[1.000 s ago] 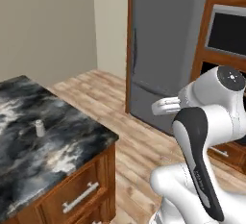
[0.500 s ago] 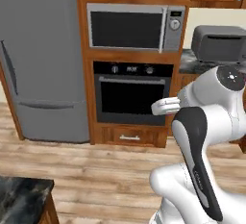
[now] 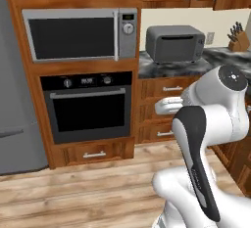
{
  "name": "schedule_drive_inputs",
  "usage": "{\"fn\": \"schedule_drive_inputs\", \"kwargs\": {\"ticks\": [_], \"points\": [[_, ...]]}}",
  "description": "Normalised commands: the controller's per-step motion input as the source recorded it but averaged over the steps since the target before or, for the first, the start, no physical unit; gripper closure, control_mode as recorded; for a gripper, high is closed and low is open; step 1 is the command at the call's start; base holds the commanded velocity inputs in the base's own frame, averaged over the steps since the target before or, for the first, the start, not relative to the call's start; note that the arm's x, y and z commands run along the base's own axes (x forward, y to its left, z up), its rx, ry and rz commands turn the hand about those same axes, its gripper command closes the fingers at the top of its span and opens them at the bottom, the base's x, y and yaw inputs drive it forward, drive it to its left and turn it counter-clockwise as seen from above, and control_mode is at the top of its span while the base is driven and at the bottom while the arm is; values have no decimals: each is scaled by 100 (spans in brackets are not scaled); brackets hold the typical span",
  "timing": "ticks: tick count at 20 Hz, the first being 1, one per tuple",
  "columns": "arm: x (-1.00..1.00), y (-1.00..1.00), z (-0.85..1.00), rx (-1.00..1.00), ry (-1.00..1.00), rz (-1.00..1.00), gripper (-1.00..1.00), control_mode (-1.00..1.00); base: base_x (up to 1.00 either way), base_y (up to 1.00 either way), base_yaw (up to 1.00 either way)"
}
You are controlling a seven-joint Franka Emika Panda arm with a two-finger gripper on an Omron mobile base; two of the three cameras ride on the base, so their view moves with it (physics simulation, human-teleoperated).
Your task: Move the condiment bottle and shaker from the cabinet to the dining counter.
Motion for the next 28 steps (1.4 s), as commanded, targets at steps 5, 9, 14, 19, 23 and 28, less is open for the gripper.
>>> {"fn": "schedule_drive_inputs", "kwargs": {"ticks": [5, 9, 14, 19, 23, 28], "points": [[0, 0, 0, 0, 0, 0, -100, 100, 59, -38, -21], [0, 0, 0, 0, 0, 0, -100, 100, 87, -33, -21], [0, 0, 0, 0, 0, 0, -100, 100, 70, -50, -10], [0, 0, 0, 0, 0, 0, -100, 100, 42, -79, -19], [0, 0, 0, 0, 0, 0, -100, 100, -6, -95, -62], [0, 0, 0, 0, 0, 0, -100, 100, 37, -7, -73]]}}
